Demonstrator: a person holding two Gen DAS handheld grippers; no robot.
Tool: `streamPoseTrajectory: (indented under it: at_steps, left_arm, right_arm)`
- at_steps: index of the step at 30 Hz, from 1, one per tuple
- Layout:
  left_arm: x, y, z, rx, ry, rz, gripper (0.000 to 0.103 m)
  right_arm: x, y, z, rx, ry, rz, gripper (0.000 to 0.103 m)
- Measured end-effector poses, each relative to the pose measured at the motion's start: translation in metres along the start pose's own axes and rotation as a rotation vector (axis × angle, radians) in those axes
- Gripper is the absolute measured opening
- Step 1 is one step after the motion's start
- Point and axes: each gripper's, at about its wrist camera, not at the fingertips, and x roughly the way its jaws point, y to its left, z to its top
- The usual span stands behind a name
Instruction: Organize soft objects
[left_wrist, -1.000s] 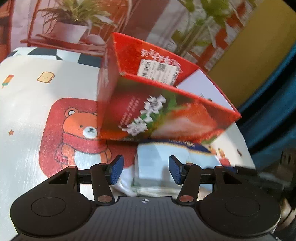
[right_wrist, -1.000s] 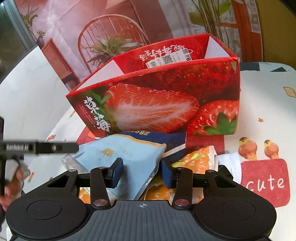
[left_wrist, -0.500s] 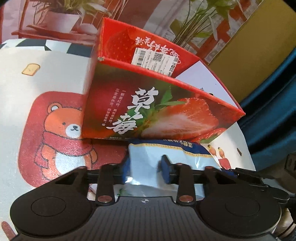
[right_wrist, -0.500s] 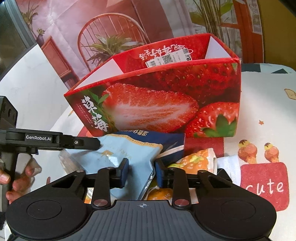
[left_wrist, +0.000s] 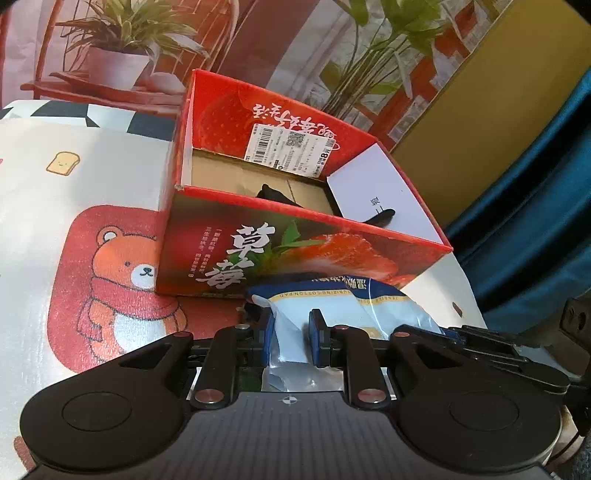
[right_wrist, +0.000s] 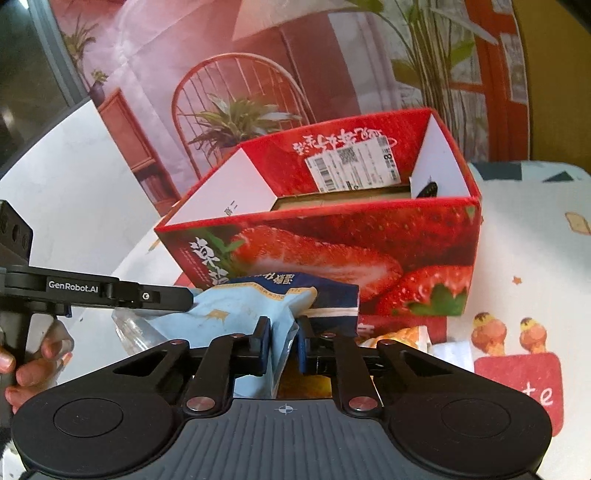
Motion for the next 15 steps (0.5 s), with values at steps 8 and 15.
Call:
streamPoseTrajectory:
  at_steps: [8, 15]
  left_arm:
    - [-0.007, 0.005, -0.015, -0.012, 0.024, -0.030, 0.021]
    - [-0.005, 0.002, -0.022, 0.017, 0.046, -0.053, 0.031]
  right_arm:
    - [-0.013, 0.004, -0.011, -0.022, 0.020, 0.018, 0.013]
    - [-0.009, -0.005, -0.027, -0.010, 0.056, 0.016, 0.012]
